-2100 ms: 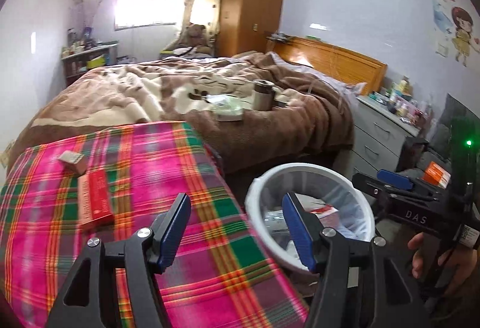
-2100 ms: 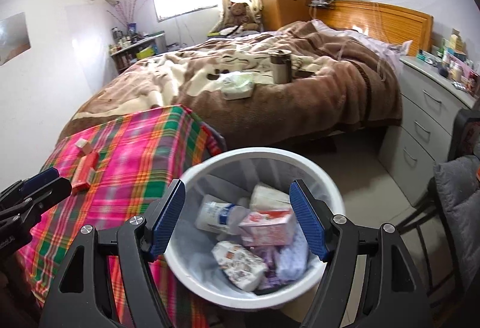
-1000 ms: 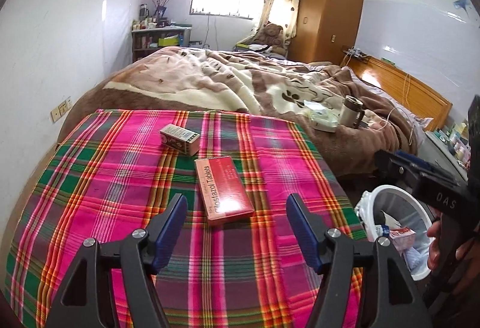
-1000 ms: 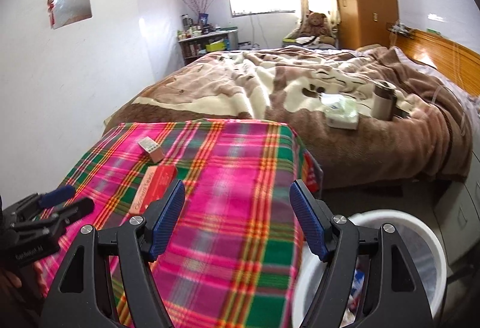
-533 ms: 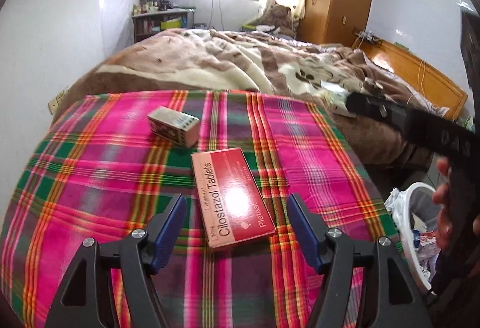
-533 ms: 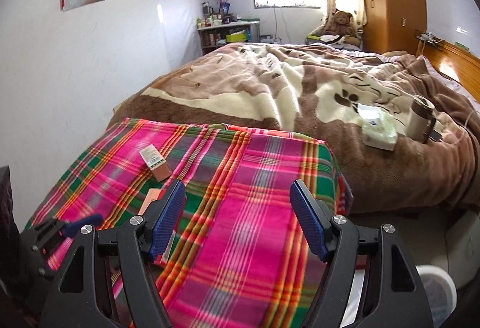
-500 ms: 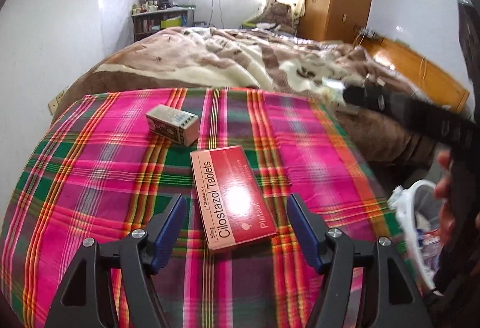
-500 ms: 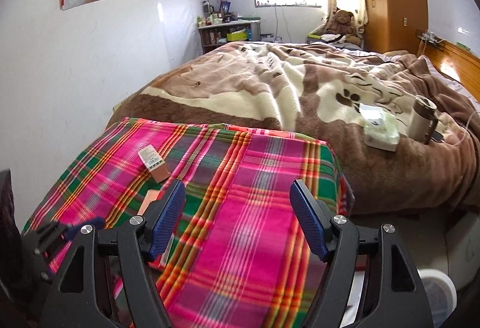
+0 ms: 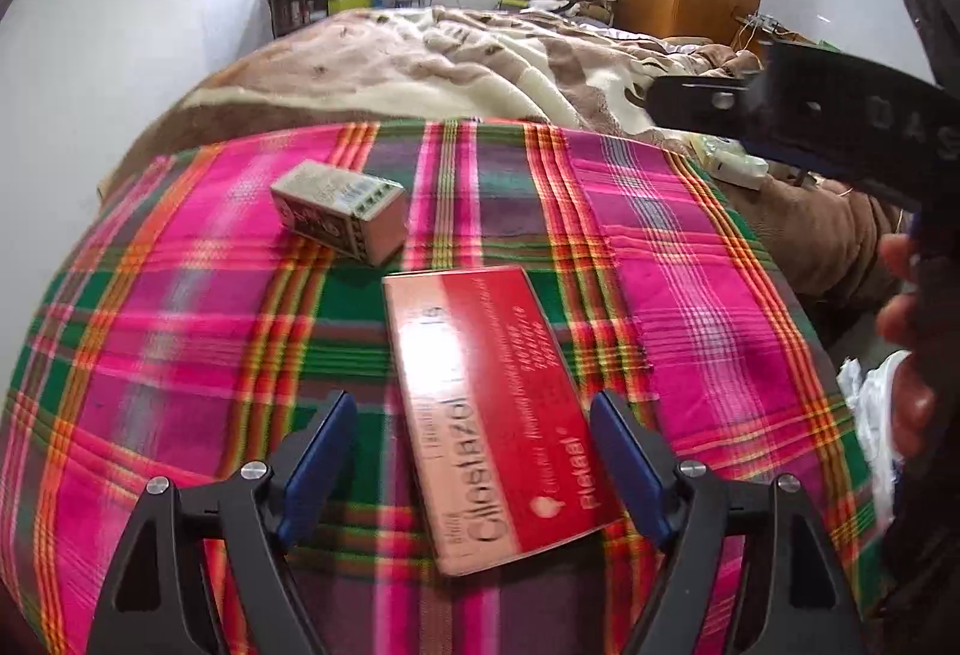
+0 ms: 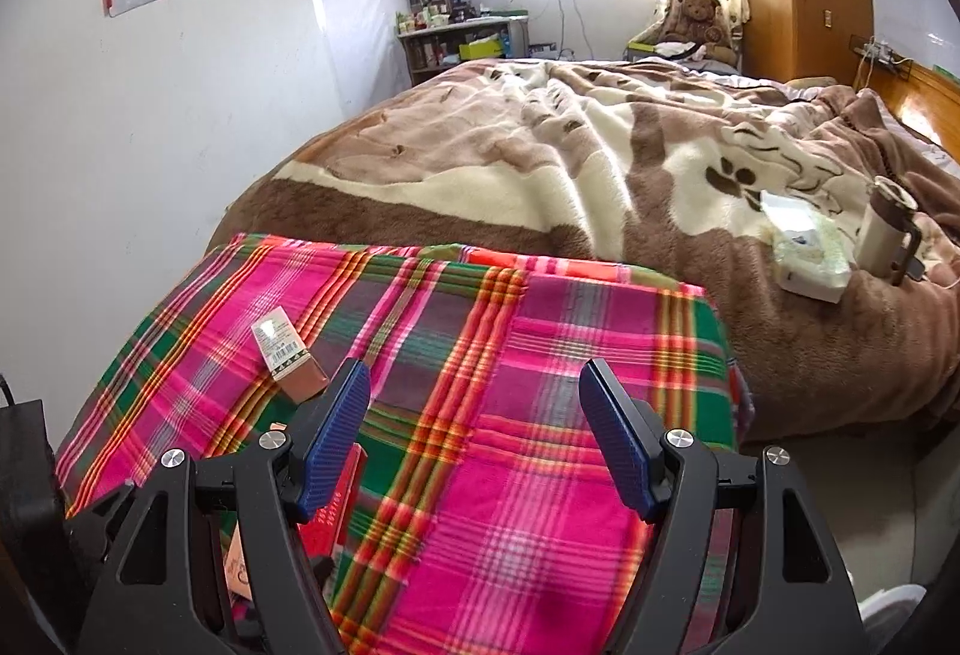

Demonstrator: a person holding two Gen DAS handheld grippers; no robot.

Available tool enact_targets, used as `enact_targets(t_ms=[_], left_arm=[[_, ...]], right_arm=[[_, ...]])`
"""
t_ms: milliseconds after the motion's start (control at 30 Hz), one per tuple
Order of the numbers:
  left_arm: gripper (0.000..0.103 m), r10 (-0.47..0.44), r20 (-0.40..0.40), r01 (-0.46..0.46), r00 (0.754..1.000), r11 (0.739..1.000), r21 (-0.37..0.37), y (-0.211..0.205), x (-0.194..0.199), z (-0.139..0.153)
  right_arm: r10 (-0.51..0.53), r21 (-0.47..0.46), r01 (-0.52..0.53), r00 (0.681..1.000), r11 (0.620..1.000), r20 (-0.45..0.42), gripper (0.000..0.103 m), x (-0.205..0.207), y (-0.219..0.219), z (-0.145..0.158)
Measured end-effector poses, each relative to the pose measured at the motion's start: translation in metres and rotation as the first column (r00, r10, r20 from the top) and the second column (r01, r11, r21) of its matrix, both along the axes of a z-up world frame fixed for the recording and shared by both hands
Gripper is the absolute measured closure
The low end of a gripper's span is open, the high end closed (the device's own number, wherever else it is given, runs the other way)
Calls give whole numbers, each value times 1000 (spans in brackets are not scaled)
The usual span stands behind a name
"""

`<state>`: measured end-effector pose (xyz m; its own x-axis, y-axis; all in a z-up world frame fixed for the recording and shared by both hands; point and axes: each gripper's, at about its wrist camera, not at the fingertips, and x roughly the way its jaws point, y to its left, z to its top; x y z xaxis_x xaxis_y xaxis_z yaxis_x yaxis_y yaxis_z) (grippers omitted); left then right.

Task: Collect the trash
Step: 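Grasp the red Cilostazol box with left gripper while right grasps the white medicine box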

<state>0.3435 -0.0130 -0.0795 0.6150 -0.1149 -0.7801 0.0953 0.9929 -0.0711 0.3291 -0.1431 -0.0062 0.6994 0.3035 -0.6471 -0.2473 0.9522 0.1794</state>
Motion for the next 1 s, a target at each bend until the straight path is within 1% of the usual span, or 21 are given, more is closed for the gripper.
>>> enact_targets(t_ms=[67,100,200,300,367,467,567,633,667,733,767,800,833,1000], left_arm=[[23,-32,0,32,999,999,9,-6,1,-2],[23,-25,-14,26,1000,999,26,-8,2,-4],[23,3,-21,-3,1000,999,34,-2,3,-11],[24,38,-18,-38,999,999,-1,14,1,-9],[36,62,-15,-62,998,998,-9,24,0,-7],[35,96,-25,-97,995,995,-31,45,-6,-7],[35,135,-21,-135,991,991,3,64,-11,-6],[35,151,-38,-153,988,988,-38,81,-18,-4],[35,154,-28,-155,988,987,-30,85,-21,-1],[35,168,-4,-168,986,986,24,94,-26,0],[35,183,-13,-182,983,983,32,104,-25,-3],[35,213,-35,-212,976,977,22,116,-23,-7],[35,229,-35,-228,973,974,11,123,-22,-8],[35,265,-2,-265,964,964,2,145,-18,-3]], right_arm=[[-4,0,4,1000,1000,-12,29,3,4,-3],[-2,3,2,1000,1000,-22,29,5,6,-4],[21,15,-21,999,1000,-33,29,8,9,-7],[35,-5,-35,998,999,-46,29,11,15,-9],[50,-9,-50,998,999,-50,29,14,22,-11],[80,-13,-81,996,997,-50,29,16,35,-11],[113,-28,-115,992,993,-52,29,19,49,-13],[134,-23,-136,989,990,-65,29,22,59,-16],[145,-15,-147,987,989,-69,29,24,64,-17],[160,-8,-161,984,987,-79,29,26,72,-20],[167,-7,-168,982,986,-82,29,27,76,-21],[174,-6,-175,981,985,-86,29,29,81,-23],[182,-7,-183,979,983,-89,29,30,86,-25],[234,-36,-239,967,970,-100,29,36,110,-33]])
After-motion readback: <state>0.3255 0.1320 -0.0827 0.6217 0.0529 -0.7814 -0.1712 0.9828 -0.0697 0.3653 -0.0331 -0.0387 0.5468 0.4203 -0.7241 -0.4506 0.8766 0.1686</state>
